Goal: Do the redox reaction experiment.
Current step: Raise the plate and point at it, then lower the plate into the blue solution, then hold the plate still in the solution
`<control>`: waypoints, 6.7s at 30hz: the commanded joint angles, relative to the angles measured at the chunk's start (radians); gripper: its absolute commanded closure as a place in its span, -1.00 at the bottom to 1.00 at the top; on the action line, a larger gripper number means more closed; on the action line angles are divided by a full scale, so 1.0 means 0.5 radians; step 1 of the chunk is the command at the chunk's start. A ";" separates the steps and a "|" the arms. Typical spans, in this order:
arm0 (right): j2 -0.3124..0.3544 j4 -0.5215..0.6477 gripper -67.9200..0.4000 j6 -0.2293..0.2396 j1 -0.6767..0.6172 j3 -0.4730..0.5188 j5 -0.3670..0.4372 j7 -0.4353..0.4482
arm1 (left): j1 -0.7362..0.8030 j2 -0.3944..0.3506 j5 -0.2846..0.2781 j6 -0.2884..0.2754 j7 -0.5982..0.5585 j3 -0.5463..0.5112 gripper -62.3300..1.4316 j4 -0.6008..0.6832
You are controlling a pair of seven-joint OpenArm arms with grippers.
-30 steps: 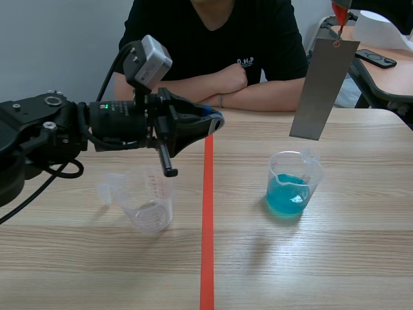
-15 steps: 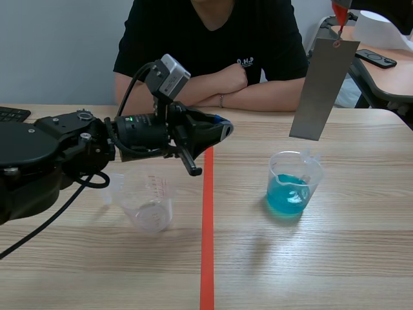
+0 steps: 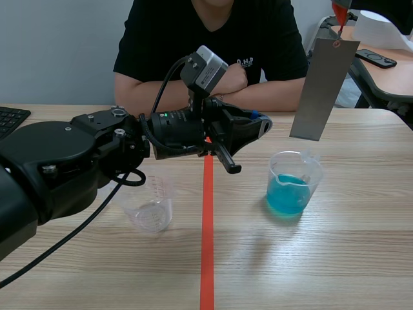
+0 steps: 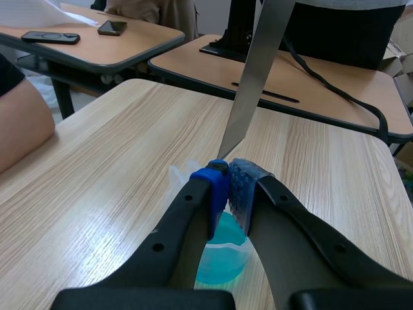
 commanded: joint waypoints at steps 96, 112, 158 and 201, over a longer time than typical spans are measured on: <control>0.021 0.008 0.94 0.015 0.028 0.034 0.031 0.030 | 3.008 -1.091 0.526 0.586 -2.007 -2.010 0.87 0.159; -0.186 -0.134 0.94 0.015 -0.011 0.029 -0.214 0.031 | 3.402 -0.431 1.197 0.878 -2.052 -2.174 0.87 0.607; -0.538 -0.768 0.95 0.015 0.003 -0.372 -1.235 0.661 | 3.407 -0.384 1.283 0.901 -2.037 -2.176 0.87 0.657; -0.538 -0.768 0.95 0.015 0.002 -0.372 -1.241 0.663 | 3.407 -0.385 1.283 0.901 -2.037 -2.176 0.87 0.657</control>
